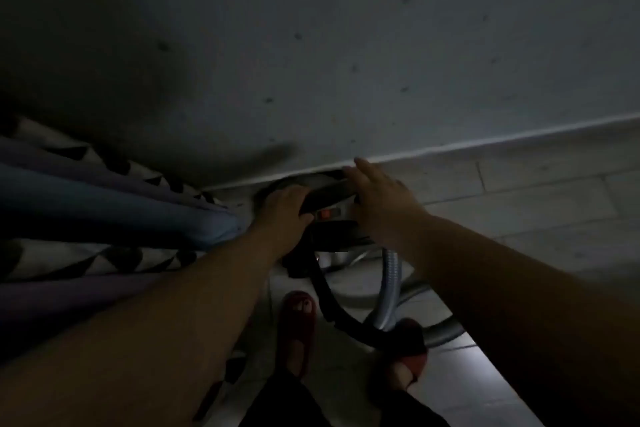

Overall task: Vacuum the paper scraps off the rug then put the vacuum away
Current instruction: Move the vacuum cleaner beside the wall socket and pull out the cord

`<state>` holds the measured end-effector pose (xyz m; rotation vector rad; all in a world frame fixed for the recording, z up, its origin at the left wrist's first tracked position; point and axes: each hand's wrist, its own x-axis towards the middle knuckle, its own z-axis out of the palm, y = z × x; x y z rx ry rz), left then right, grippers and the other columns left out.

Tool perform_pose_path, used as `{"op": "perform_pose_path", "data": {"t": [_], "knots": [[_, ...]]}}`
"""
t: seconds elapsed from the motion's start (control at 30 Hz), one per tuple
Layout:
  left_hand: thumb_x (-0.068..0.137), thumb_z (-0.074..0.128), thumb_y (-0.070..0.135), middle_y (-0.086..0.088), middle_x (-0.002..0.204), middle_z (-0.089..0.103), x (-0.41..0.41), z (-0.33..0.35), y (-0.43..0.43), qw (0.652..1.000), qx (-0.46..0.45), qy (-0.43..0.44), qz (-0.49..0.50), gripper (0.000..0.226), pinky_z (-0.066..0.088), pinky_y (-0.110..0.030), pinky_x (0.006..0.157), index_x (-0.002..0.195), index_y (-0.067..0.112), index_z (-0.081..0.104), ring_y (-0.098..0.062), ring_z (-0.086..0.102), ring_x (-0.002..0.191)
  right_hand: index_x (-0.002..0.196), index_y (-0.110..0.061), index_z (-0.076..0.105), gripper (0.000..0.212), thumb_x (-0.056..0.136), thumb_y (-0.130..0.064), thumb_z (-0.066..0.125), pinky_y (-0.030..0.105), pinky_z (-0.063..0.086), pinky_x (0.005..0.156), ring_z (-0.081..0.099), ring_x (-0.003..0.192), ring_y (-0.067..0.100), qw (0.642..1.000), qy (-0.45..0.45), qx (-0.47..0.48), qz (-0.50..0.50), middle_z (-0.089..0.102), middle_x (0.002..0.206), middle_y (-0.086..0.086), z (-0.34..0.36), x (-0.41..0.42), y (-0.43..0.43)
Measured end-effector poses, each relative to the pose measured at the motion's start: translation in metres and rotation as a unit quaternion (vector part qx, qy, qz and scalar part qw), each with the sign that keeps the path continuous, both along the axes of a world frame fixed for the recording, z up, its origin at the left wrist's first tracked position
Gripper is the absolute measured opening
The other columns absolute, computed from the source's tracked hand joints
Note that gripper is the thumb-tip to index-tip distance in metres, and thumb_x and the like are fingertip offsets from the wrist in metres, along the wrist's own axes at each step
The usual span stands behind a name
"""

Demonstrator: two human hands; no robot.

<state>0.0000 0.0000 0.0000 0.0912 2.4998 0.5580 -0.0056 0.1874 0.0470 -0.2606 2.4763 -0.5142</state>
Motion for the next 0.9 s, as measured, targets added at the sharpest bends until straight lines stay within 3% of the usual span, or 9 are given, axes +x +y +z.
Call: {"op": "perform_pose_path", "data": {"t": [0.13, 0.23, 0.4, 0.57, 0.7, 0.9], "knots": [[0.094, 0.054, 0.028, -0.014, 0.15, 0.028, 0.0, -0.062, -0.017, 0.993, -0.013, -0.09, 0.072, 0.059, 0.025, -0.03, 0.111, 0.145, 0.009, 0.029, -0.028, 0.029, 0.137, 0.154, -0.027, 0.017, 0.065, 0.098, -0.031, 0.049, 0.043, 0.014, 0.118, 0.008, 0.149, 0.024, 0.998, -0.012, 0.046, -0.039, 0.007, 0.164, 0.0, -0.059, -0.005, -0.008], [0.092, 0.057, 0.029, -0.017, 0.147, 0.031, 0.013, -0.107, -0.021, 0.981, -0.024, -0.159, 0.104, 0.061, 0.034, -0.031, 0.106, 0.144, 0.01, 0.031, -0.03, 0.036, 0.131, 0.155, -0.024, 0.017, 0.065, 0.098, -0.028, 0.049, 0.046, 0.01, 0.118, 0.004, 0.15, 0.024, 0.997, -0.004, 0.075, -0.014, 0.006, 0.163, 0.002, -0.103, 0.0, -0.011], [0.092, 0.057, 0.029, -0.014, 0.151, 0.022, 0.022, -0.151, -0.01, 0.979, -0.008, -0.171, 0.11, 0.068, 0.031, -0.036, 0.11, 0.149, 0.014, 0.022, -0.03, 0.031, 0.136, 0.155, -0.029, 0.008, 0.067, 0.1, -0.03, 0.045, 0.055, 0.001, 0.118, -0.009, 0.15, 0.024, 0.991, -0.029, 0.125, 0.041, -0.007, 0.164, 0.002, -0.146, 0.004, -0.019], [0.089, 0.059, 0.026, -0.013, 0.137, 0.035, 0.03, -0.179, 0.005, 0.978, -0.005, -0.165, 0.13, 0.051, 0.042, -0.039, 0.101, 0.136, 0.019, 0.041, -0.032, 0.046, 0.119, 0.155, -0.029, 0.005, 0.069, 0.099, -0.034, 0.044, 0.059, -0.006, 0.115, -0.011, 0.15, 0.028, 0.979, 0.01, 0.18, 0.097, -0.01, 0.164, 0.004, -0.166, 0.006, -0.022], [0.088, 0.056, 0.029, -0.017, 0.128, 0.04, 0.035, -0.192, 0.013, 0.973, -0.022, -0.154, 0.171, 0.043, 0.045, -0.042, 0.097, 0.128, 0.018, 0.045, -0.035, 0.049, 0.111, 0.156, -0.028, 0.003, 0.067, 0.099, -0.037, 0.038, 0.061, -0.008, 0.114, -0.013, 0.149, 0.031, 0.972, 0.023, 0.187, 0.143, -0.011, 0.163, 0.007, -0.17, 0.007, -0.024], [0.085, 0.064, 0.033, -0.02, 0.139, 0.04, 0.051, -0.213, 0.019, 0.937, -0.036, -0.237, 0.255, 0.078, 0.043, -0.043, 0.101, 0.143, 0.013, 0.016, -0.037, 0.045, 0.124, 0.155, -0.029, 0.01, 0.067, 0.097, -0.037, 0.043, 0.063, -0.01, 0.112, -0.014, 0.149, 0.033, 0.962, 0.053, 0.2, 0.179, -0.011, 0.163, 0.008, -0.172, 0.01, -0.022]]}}
